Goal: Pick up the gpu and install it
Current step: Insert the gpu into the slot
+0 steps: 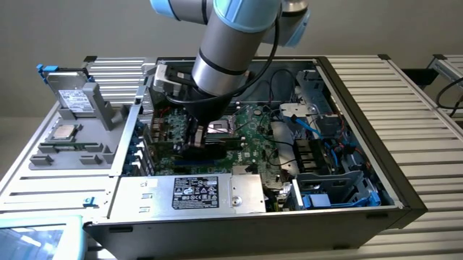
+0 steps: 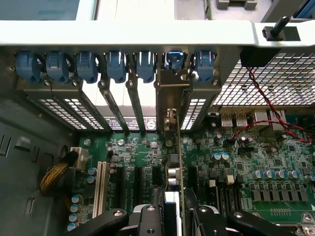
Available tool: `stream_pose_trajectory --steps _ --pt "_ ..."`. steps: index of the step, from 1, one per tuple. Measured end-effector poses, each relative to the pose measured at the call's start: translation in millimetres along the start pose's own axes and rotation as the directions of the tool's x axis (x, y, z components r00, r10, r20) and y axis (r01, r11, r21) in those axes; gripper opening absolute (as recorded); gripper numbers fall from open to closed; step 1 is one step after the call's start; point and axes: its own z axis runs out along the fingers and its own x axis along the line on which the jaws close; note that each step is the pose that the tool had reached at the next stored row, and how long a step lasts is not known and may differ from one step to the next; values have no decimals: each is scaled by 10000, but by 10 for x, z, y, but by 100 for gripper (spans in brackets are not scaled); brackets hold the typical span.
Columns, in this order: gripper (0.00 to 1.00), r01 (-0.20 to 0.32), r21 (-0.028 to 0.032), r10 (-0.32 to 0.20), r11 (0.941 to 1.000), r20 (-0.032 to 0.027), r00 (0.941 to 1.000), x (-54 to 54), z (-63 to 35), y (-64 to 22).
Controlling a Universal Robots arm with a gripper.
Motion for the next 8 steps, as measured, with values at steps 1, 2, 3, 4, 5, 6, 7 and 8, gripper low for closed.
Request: stream_pose_trajectory --steps 1,2,3,4,5,6,7,8 --pt "28 -7 1 7 10000 4 10000 1 6 4" --pt "28 -12 1 12 10000 6 10000 2 9 6" --pt "28 -16 1 16 10000 5 10000 2 11 8" --pt "28 -20 1 20 10000 7 10000 4 15 10" --pt "28 -25 1 25 10000 11 10000 6 20 13" --pt "28 -27 1 27 10000 13 10000 6 23 14" --pt "28 -27 1 27 10000 13 10000 6 23 14" --pt "28 -28 1 28 10000 12 10000 7 23 14"
